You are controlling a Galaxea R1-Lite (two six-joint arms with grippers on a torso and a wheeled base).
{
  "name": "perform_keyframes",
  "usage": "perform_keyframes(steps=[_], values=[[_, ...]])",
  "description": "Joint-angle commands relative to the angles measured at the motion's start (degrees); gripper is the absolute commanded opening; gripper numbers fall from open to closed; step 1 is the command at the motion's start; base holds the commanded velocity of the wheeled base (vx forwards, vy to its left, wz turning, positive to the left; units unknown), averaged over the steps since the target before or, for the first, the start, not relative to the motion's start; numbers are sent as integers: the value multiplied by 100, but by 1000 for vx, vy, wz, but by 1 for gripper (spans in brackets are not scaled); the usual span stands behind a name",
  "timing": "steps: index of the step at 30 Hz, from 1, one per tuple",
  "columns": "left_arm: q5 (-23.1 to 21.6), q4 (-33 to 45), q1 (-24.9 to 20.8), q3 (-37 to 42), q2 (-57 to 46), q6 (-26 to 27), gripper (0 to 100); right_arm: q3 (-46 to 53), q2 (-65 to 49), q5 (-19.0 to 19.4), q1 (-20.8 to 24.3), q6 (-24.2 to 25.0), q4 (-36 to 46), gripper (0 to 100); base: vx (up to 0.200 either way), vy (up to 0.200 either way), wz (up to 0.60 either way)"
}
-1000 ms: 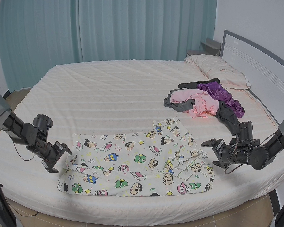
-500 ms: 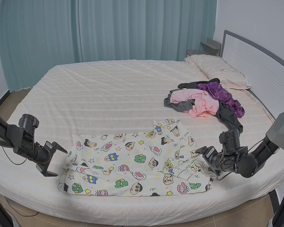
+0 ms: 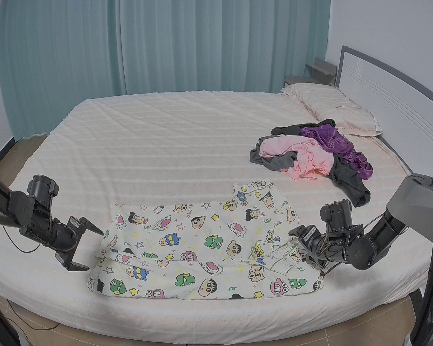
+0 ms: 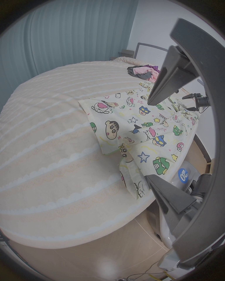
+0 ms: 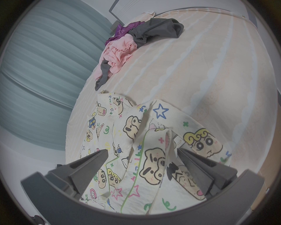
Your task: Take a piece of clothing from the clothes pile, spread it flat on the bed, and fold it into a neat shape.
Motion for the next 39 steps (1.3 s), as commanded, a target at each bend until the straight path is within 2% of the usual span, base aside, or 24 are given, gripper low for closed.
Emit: perform_keyframes(steps=[1, 3, 4, 13, 18, 27, 28, 39], values=[[-38, -40, 1, 40, -11, -2, 100, -121, 168, -4, 6, 18, 1, 100, 0, 0, 0], [-38, -93, 1, 58, -11, -2, 100, -147, 176, 5, 6, 27, 1, 100, 0, 0, 0], [-38, -163, 1, 102, -11, -2, 100, -156, 194, 5, 6, 27, 1, 0, 0, 0, 0], [-38, -356, 1, 190, -11, 7, 100, -86, 203, -39, 6, 0, 1, 0, 0, 0, 0], [-38, -347, 1, 199, -11, 7, 100, -15, 71, -215, 6, -17, 10, 0, 0, 0, 0], [-38, -356, 1, 225, -19, 15, 100, 248, -105, -206, 6, -114, 19, 0, 0, 0, 0], [-38, -356, 1, 225, -28, 15, 100, 257, -96, -206, 6, -114, 19, 100, 0, 0, 0], [-38, -356, 1, 234, -19, 15, 100, 213, -105, -118, 15, -9, -8, 100, 0, 0, 0]])
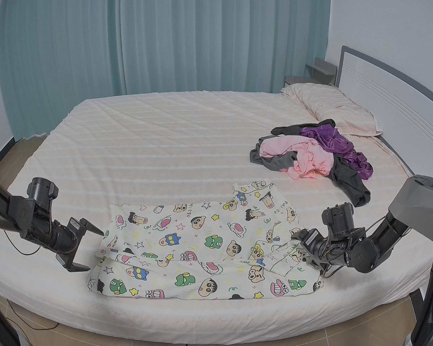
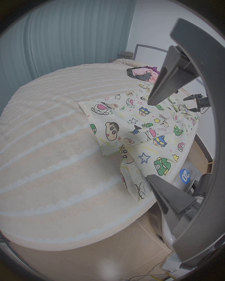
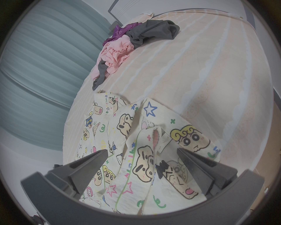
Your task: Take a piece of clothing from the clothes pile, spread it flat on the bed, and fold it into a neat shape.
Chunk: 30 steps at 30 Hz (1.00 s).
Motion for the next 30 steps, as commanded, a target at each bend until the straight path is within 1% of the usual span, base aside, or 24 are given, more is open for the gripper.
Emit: perform_keyframes(steps=[1, 6, 29, 30], values=[[0, -1, 1, 10, 5, -4, 100, -32, -18, 5, 4, 6, -58, 100, 0, 0, 0], [0, -1, 1, 10, 14, 5, 100, -32, -36, 5, 4, -20, -489, 100, 0, 0, 0], [0, -1, 1, 10, 23, 13, 100, -138, 254, 14, -32, -20, -515, 100, 0, 0, 0], [0, -1, 1, 10, 23, 13, 100, -138, 254, 5, -32, -20, -524, 0, 0, 0, 0]])
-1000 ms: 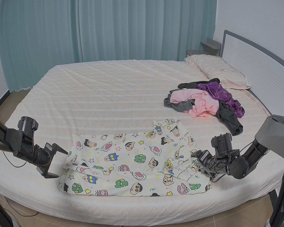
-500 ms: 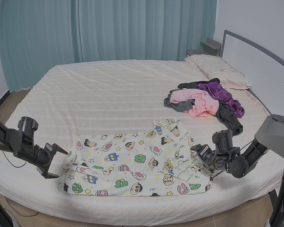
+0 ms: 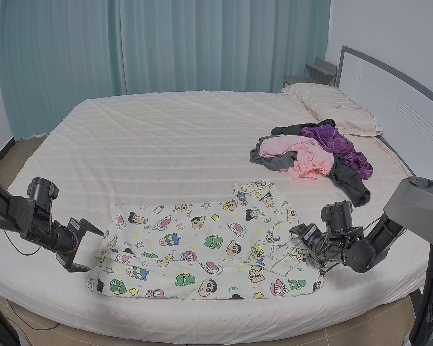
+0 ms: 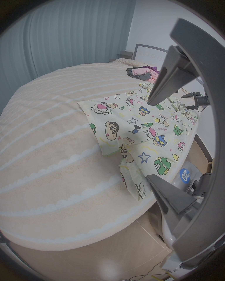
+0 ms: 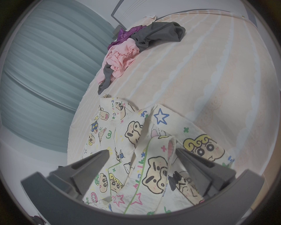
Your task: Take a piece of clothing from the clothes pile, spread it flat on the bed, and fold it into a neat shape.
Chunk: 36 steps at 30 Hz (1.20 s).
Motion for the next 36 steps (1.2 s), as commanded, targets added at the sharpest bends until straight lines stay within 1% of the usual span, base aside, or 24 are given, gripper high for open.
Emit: perform_keyframes(steps=[1, 10, 12, 17, 21, 23, 24, 29, 32, 35, 36], values=[[1, -1, 4, 0, 18, -2, 100, 0, 42, -3, 1, 2, -9, 0, 0, 0, 0], [1, -1, 4, 0, 27, -2, 100, 53, -11, -21, 1, -7, -9, 0, 0, 0, 0], [1, -1, 4, 0, 27, -2, 100, 88, -46, -74, 28, -16, -1, 0, 0, 0, 0], [1, -1, -5, 26, 27, -2, 100, 264, -591, -83, 80, -60, 105, 0, 0, 0, 0], [1, -10, -32, 35, 62, -2, 100, 343, -1162, -100, 309, -174, 623, 0, 0, 0, 0], [1, -10, -40, 35, 70, -11, 100, 352, -1224, -100, 344, -192, 694, 0, 0, 0, 0], [1, -10, -76, 61, 88, -11, 100, 325, -1575, -100, 520, -253, 1045, 0, 0, 0, 0], [1, -19, -93, 114, 88, -11, 100, 53, -1979, -100, 634, -508, 1836, 0, 0, 0, 0], [1, -19, -93, 114, 97, -11, 100, 44, -2094, -100, 784, -508, 2311, 0, 0, 0, 0], [1, -19, -93, 123, 97, -11, 100, 123, -2190, -109, 836, -508, 2469, 0, 0, 0, 0], [1, -19, -93, 132, 97, -11, 100, 290, -2278, -162, 915, -508, 2504, 0, 0, 0, 0]])
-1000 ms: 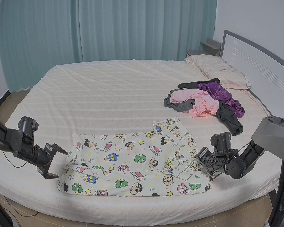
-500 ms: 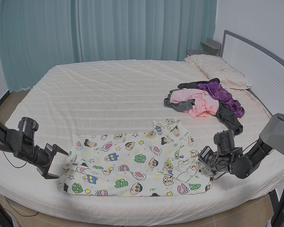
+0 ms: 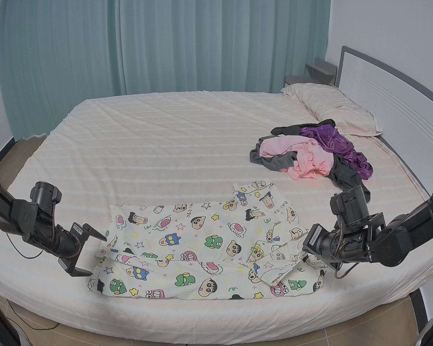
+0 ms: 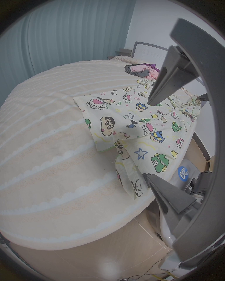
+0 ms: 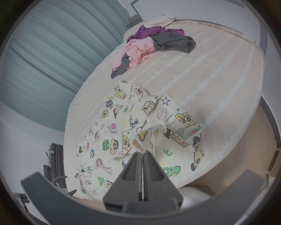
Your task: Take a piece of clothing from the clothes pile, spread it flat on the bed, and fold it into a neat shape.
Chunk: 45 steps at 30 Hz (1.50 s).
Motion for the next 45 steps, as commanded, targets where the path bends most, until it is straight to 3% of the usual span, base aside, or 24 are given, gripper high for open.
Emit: perform_keyframes(steps=[1, 6, 17, 18, 31, 45], values=[[1, -4, -5, 26, 21, -2, 100, 269, -435, -96, 231, -18, 58, 0, 0, 0, 0], [1, -4, -5, 43, 21, 7, 100, 664, -383, -368, 425, -27, 14, 0, 0, 0, 0], [1, -84, -5, 87, 21, 7, 100, 1139, -365, -491, 723, -18, -13, 0, 0, 0, 0], [1, -84, -14, 87, 21, 7, 100, 1147, -347, -491, 723, -9, -13, 100, 0, 0, 0], [1, -84, -14, 96, 21, 7, 100, 989, -374, -412, 732, -124, -21, 100, 0, 0, 0], [1, -84, -5, 184, -216, 51, 100, -672, 1349, -87, 1550, -185, -531, 100, 0, 0, 0]])
